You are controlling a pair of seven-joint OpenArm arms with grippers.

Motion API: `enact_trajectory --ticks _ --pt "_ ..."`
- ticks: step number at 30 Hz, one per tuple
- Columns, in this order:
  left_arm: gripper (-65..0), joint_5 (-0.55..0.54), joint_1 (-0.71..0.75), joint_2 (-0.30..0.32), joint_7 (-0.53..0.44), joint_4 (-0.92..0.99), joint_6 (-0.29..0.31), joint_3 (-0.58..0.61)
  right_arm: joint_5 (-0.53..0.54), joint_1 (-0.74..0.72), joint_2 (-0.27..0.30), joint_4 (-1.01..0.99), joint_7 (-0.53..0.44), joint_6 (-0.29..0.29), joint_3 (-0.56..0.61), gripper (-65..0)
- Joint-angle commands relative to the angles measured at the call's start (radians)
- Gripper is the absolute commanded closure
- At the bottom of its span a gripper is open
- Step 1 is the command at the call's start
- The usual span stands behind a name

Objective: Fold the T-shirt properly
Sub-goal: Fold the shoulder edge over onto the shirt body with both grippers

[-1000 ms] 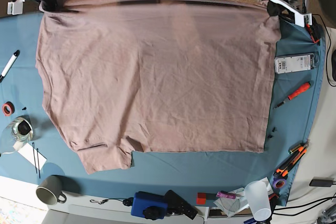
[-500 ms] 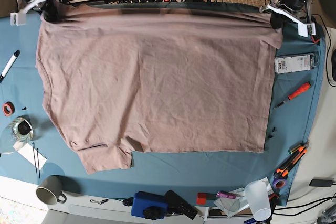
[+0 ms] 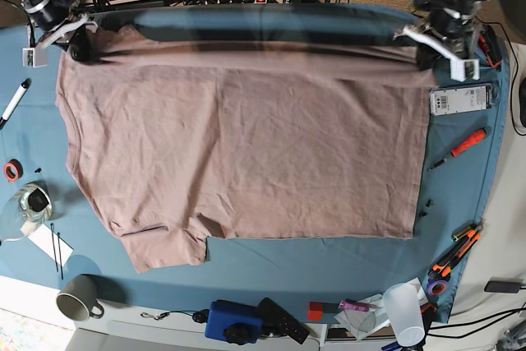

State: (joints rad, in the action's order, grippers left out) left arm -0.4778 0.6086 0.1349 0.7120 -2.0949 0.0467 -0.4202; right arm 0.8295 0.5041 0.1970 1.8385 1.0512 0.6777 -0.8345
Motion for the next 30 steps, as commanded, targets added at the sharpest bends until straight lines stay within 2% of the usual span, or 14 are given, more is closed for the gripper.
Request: enact_trajectory --ticks 1,4,8,11,16,21,30 --pt "0.0 0.034 -0.015 0.01 -0.033 -0.017 -0.033 -0.002 -0.008 -0.007 0.02 0.014 -0.039 -0.007 0.0 0.0" --pt "0.0 0.087 -0.058 0.011 -0.033 -0.017 -0.05 -0.002 -0.06 -0.023 0.037 0.013 -0.062 -0.017 0.047 0.0" --pt "0.0 0.089 -0.095 0.015 -0.033 -0.017 -0.05 0.0 -0.158 -0.055 0.072 0.013 -0.119 -0.059 0.126 0.0" --pt "0.0 0.082 -0.123 0.028 -0.033 -0.014 -0.047 0.007 -0.229 -0.1 0.075 0.012 -0.138 -0.084 0.163 0.0" --pt "0.0 0.082 -0.169 0.046 -0.053 0.035 -0.047 0.061 -0.306 -0.167 0.075 0.012 -0.167 -0.095 0.22 0.0" --pt "0.0 0.139 -0.235 0.048 -0.078 0.074 -0.047 0.089 -0.414 -0.222 0.075 0.002 -0.224 -0.129 0.292 0.0" --pt "0.0 0.137 -0.328 0.048 -0.085 0.15 -0.037 0.098 -0.435 -0.399 0.076 -0.213 -0.246 -0.132 0.323 0.0"
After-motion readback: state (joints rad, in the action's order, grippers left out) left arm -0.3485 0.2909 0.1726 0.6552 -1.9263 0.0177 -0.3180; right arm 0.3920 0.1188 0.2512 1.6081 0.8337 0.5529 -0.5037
